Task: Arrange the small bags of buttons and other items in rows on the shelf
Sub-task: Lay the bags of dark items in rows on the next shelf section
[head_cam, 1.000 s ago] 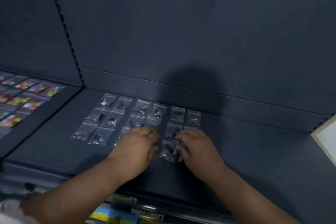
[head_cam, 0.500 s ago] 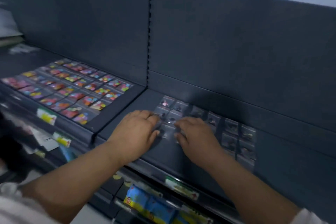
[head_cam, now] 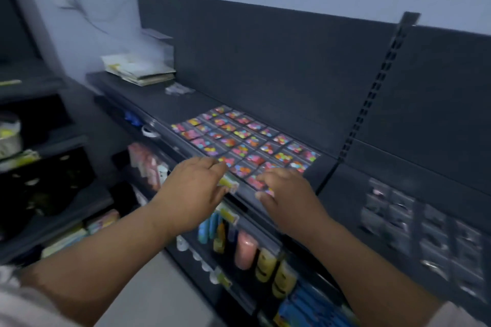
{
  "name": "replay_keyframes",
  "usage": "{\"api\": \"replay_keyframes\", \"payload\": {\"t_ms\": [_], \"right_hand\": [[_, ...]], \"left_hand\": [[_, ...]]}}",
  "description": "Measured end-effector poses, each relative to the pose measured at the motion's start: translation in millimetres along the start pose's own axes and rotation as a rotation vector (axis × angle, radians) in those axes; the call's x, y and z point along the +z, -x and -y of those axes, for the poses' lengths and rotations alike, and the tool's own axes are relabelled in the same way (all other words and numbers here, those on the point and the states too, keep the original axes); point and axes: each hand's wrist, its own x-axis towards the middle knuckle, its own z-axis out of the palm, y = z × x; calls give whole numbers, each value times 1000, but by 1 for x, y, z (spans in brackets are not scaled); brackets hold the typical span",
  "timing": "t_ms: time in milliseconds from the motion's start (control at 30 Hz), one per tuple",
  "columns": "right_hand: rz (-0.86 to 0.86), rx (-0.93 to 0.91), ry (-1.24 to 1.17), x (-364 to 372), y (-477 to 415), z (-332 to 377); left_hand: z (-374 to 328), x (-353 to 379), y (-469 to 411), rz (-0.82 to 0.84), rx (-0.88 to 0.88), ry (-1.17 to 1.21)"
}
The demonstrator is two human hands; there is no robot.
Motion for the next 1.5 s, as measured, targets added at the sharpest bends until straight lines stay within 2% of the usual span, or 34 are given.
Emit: {"api": "replay_keyframes", "payload": {"t_ms": [200, 367, 600, 933, 1167, 1267, 1500], "right_hand": [[-5, -35, -62, 15, -62, 66], [12, -63, -73, 24, -114, 91], [-45, -72, -120, 55, -198, 85], [-48, -80, -134, 80, -350, 45], [57, 27, -147, 100, -424, 23], [51, 94, -169, 113, -456, 18], [60, 268, -207, 146, -530, 22]], "left_hand": [[87, -21, 19, -14, -94, 2], [133, -26, 12, -30, -171, 25], [187, -12, -31, -34, -214, 7], [277, 14, -152, -17, -299, -44], [330, 43, -221, 37, -368, 54], [359, 57, -255, 24, -377, 107], [437, 99, -338, 67, -304, 206]]}}
